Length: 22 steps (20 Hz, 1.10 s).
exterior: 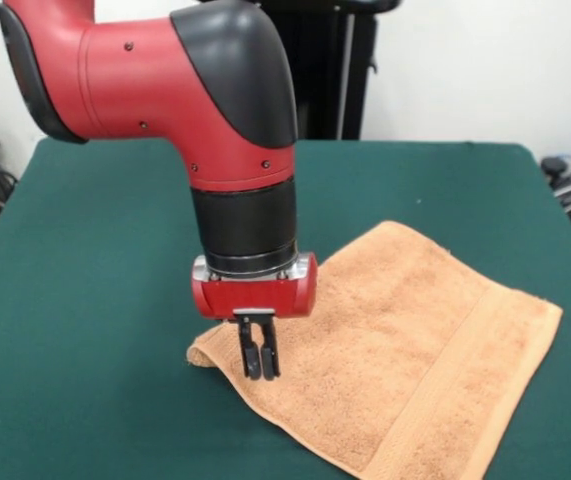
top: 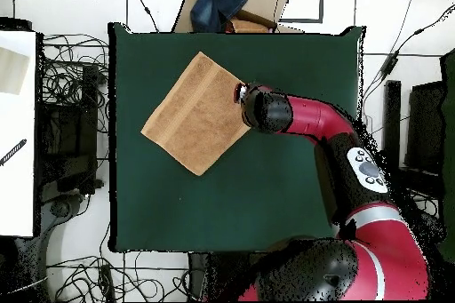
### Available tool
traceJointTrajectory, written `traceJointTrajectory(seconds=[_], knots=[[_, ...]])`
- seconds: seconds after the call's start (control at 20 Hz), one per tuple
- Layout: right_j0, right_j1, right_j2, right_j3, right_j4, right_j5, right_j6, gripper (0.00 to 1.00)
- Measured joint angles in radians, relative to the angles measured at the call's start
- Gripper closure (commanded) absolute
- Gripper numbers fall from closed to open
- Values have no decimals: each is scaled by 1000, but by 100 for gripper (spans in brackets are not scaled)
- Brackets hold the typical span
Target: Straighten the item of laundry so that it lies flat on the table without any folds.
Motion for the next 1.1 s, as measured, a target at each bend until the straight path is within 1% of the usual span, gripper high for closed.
traceJointTrajectory(seconds=[0.2, 0.4, 0.75, 1.1], knots=[[5, 1, 0, -35, 22, 48, 0, 100], [22, 3, 0, -97, 37, 109, 0, 100], [46, 4, 0, -167, 54, 142, 0, 100], [63, 14, 0, -226, 58, 144, 0, 100]])
